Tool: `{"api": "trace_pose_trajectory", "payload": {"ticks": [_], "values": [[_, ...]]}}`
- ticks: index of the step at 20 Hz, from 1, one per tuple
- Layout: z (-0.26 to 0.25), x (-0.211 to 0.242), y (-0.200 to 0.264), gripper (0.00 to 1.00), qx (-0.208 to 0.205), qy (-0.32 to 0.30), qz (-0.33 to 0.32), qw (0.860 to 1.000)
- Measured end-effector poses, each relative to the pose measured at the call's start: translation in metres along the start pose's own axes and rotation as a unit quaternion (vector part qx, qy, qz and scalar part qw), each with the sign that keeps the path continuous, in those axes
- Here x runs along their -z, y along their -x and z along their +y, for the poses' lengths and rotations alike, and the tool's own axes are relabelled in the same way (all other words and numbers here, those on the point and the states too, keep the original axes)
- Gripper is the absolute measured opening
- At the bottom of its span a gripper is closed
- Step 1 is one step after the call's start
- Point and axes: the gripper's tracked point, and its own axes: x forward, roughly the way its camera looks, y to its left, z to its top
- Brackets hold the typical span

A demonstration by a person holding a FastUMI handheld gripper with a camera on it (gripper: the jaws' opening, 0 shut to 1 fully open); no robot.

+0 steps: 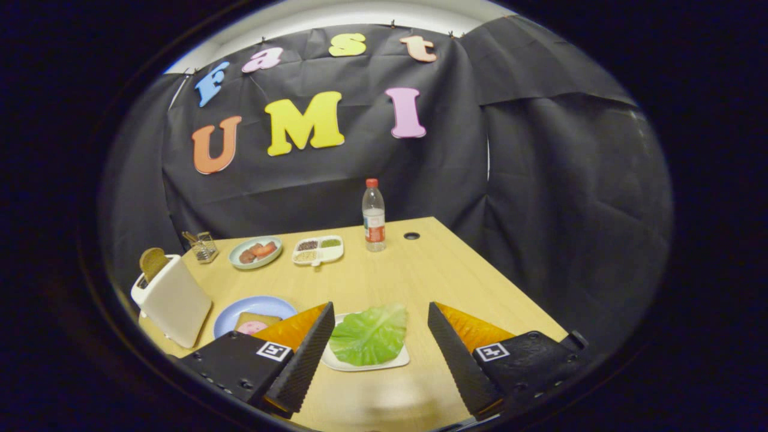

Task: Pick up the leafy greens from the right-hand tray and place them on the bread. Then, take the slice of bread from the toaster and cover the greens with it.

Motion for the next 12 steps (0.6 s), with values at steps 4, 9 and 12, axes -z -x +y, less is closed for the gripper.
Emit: {"api": "trace_pose_trajectory", "payload": {"ticks": [4, 9, 12], "values": [[-0.013, 0.023, -0.046, 0.96, 0.005, -0.006, 0.049, 0.999], [-0.014, 0.063, -0.100, 0.96, 0.011, 0.020, 0.135, 0.991], [-0.012, 0.075, -0.116, 0.96, 0.012, 0.041, 0.177, 0.983]]}}
